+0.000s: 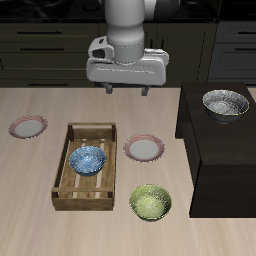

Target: Place the green bowl onto the plate that is next to the blue bowl

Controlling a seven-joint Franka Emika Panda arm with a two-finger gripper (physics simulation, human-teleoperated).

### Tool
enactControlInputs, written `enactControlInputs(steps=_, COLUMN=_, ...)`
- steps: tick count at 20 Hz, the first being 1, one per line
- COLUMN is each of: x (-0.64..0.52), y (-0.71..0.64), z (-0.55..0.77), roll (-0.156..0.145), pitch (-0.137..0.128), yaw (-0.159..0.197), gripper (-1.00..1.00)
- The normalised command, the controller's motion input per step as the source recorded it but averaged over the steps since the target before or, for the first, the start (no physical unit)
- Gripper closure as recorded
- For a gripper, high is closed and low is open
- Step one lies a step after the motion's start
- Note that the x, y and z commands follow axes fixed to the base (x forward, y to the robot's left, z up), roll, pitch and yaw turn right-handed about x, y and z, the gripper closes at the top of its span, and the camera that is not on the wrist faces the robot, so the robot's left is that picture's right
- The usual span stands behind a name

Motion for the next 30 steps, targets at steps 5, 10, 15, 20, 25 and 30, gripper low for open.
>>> enactControlInputs(steps=5, x=0.48, y=-0.07, z=-0.16, roll=-0.018, pitch=0.026, yaw=-0.015, gripper=-1.0)
enactControlInputs(steps=10, x=0.42, y=-0.12, z=-0.06, roll=-0.027, pitch=0.008, yaw=0.002, gripper=-1.0)
enactControlInputs(steps=15, x=0.28, y=-0.08, z=-0.05, roll=-0.011, pitch=0.018, yaw=-0.005, gripper=-1.0)
enactControlInputs(steps=20, x=0.28, y=0.17, z=-0.09, roll=0.035, pitch=-0.019, yaw=0.055, gripper=-1.0)
enactControlInputs(steps=25, x=0.27, y=0.14, z=-0.12, roll=0.006, pitch=0.009, yaw=0.078, gripper=-1.0)
enactControlInputs(steps=30, x=0.29, y=0.0, z=-0.08, roll=-0.014, pitch=0.006, yaw=0.057, gripper=-1.0)
